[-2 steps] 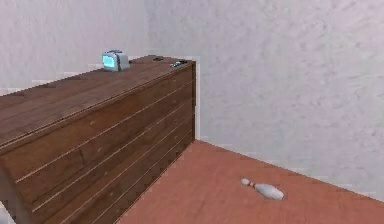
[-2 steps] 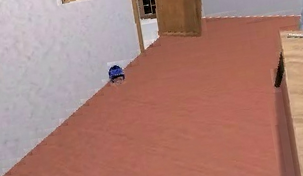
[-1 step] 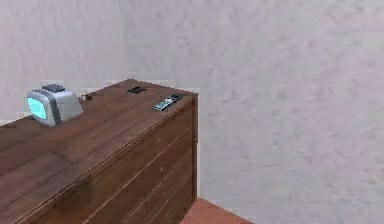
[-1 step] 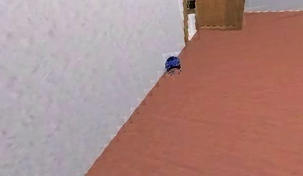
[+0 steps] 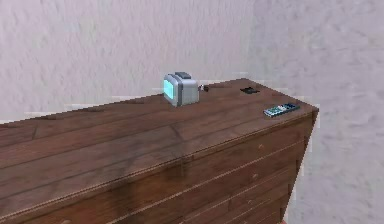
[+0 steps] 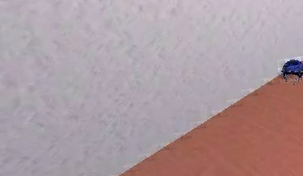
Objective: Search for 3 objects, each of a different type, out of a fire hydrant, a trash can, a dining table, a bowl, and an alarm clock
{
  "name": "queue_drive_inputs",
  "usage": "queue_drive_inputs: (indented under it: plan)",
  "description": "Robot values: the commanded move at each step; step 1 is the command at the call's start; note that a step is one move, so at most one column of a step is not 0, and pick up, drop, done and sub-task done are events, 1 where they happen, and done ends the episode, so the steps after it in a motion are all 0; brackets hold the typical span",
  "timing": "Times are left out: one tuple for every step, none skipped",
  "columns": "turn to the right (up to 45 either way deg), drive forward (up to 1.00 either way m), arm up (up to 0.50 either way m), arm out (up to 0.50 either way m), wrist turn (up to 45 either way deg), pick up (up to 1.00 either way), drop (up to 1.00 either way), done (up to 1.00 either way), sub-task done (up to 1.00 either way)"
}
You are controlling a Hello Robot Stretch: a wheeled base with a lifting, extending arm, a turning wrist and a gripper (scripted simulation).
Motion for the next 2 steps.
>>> queue_drive_inputs:
  plan:
    - [0.0,0.00,0.00,0.00,0.0,0.00,0.00,0.00,1.00]
    - [45.0,0.00,0.00,0.00,0.0,0.00,0.00,0.00,0.00]
